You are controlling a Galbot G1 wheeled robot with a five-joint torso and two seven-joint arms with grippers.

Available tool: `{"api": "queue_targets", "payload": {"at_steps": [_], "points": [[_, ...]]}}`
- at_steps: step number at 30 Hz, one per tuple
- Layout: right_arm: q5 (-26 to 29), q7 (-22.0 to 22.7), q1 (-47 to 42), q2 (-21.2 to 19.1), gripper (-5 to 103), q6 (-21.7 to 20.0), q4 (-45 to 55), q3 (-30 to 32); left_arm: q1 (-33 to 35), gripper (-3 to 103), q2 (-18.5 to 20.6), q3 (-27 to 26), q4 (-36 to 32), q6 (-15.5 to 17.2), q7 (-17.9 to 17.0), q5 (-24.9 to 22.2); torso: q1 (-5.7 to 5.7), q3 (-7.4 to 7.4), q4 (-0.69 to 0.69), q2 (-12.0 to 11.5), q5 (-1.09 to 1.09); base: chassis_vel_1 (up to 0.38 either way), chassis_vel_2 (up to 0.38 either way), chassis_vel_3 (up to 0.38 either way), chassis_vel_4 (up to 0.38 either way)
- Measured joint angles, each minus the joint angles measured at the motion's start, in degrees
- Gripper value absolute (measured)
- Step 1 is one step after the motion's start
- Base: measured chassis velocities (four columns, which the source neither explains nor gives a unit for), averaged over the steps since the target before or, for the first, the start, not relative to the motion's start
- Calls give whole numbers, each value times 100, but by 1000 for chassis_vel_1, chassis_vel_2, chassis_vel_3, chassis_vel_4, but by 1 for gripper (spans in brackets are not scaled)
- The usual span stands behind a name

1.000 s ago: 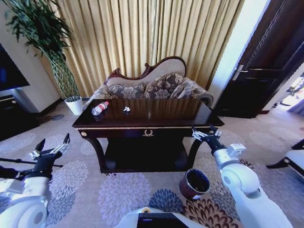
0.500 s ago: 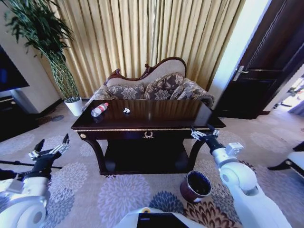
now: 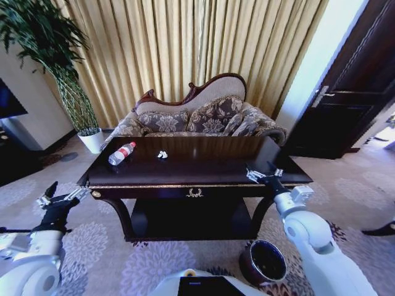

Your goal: Move to the front of the table and place the trash on the table into the trash bin.

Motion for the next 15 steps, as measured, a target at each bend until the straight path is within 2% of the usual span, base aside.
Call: {"api": "queue_targets", "payload": {"at_steps": [4, 7, 8, 12, 13, 15], "points": [[246, 149, 90, -173, 100, -7, 105, -183, 26, 100, -28, -8, -29, -2, 0, 0, -4, -2, 1, 2, 0, 0, 0, 0, 0], [796, 236, 202, -519, 100, -67, 174, -459, 76, 100, -99, -90, -37, -13, 2, 5, -5, -2, 1, 3, 0, 0, 0, 0, 0], [796, 236, 202, -519, 100, -67, 174, -459, 76, 100, -99, -90, -37, -13, 2, 5, -5, -2, 1, 3, 0, 0, 0, 0, 0], [1583, 238, 796, -1183, 100, -247, -41, -944, 193, 100, -200, -213, -70, -63, 15, 16, -4, -1, 2, 2, 1, 0, 0, 0, 0], [1583, 238, 796, -1183, 100, -247, -41, -944, 193, 100, -200, -213, -70, -63, 15, 16, -4, -1, 2, 2, 1, 0, 0, 0, 0], [1934, 239, 1168, -1470, 100, -366, -180, -1220, 197, 100, -206, -233, -84, -71, 16, 21, -4, -1, 3, 2, 1, 0, 0, 0, 0]]}}
